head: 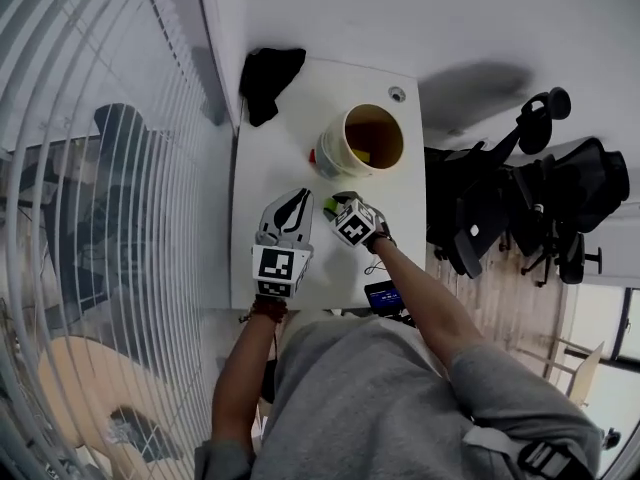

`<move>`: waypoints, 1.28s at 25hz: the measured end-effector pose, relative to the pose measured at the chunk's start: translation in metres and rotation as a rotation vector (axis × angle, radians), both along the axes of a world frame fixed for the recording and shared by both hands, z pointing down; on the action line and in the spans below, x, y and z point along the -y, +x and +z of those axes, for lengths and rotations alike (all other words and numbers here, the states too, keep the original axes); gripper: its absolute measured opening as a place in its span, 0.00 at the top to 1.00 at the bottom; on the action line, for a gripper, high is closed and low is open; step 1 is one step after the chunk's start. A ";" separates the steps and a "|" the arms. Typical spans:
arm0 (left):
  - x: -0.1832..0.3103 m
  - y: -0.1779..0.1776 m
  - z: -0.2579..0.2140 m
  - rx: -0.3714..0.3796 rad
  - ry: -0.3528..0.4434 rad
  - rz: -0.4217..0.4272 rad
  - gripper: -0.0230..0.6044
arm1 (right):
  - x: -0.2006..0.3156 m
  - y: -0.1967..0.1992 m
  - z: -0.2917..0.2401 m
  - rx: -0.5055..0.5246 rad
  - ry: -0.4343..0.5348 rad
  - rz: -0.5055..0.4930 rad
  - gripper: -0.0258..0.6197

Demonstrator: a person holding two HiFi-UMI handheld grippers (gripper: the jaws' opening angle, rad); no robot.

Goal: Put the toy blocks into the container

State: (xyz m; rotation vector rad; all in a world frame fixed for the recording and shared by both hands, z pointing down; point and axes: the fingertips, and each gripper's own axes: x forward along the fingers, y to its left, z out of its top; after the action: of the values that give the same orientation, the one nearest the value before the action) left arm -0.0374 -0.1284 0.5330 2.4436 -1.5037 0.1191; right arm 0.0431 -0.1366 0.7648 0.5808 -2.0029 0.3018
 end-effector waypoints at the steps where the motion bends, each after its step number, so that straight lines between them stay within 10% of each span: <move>1: 0.002 0.003 -0.002 0.000 0.009 0.008 0.92 | -0.001 0.002 -0.003 0.007 0.006 0.005 0.71; 32: -0.005 0.016 -0.004 -0.021 0.012 0.081 0.92 | -0.003 -0.010 -0.166 0.274 0.327 -0.087 0.72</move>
State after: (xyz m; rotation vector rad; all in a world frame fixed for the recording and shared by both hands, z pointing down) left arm -0.0214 -0.1235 0.5285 2.5078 -1.4017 0.1006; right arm 0.0332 -0.1332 0.5993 0.6822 -2.3572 -0.0028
